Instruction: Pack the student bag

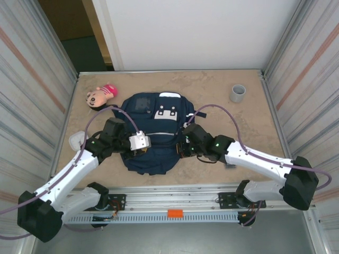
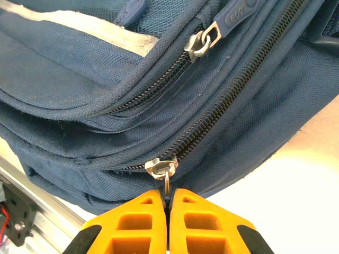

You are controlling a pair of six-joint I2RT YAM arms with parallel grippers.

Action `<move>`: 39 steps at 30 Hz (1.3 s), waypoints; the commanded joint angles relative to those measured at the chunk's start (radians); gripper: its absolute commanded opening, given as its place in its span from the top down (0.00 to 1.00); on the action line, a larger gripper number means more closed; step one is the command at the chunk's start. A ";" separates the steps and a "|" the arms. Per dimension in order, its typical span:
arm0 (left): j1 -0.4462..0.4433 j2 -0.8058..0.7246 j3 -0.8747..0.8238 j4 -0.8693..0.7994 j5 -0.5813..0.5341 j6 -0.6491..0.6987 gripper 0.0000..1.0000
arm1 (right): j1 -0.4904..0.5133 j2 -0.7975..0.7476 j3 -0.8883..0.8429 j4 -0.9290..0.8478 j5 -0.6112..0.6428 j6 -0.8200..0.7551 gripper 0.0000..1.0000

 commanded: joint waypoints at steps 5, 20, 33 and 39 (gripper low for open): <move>-0.152 0.008 0.163 -0.131 -0.076 -0.101 0.32 | -0.007 -0.038 -0.020 0.037 -0.061 -0.048 1.00; -0.329 0.291 0.191 0.100 -0.306 -0.205 0.73 | -0.018 -0.115 -0.005 0.058 -0.092 -0.107 1.00; -0.311 0.003 0.065 0.079 -0.078 -0.138 1.00 | -0.408 -0.056 -0.043 0.016 -0.195 -0.156 1.00; -0.310 -0.051 0.040 0.066 0.018 -0.094 1.00 | -0.583 0.127 0.043 0.077 -0.274 -0.210 1.00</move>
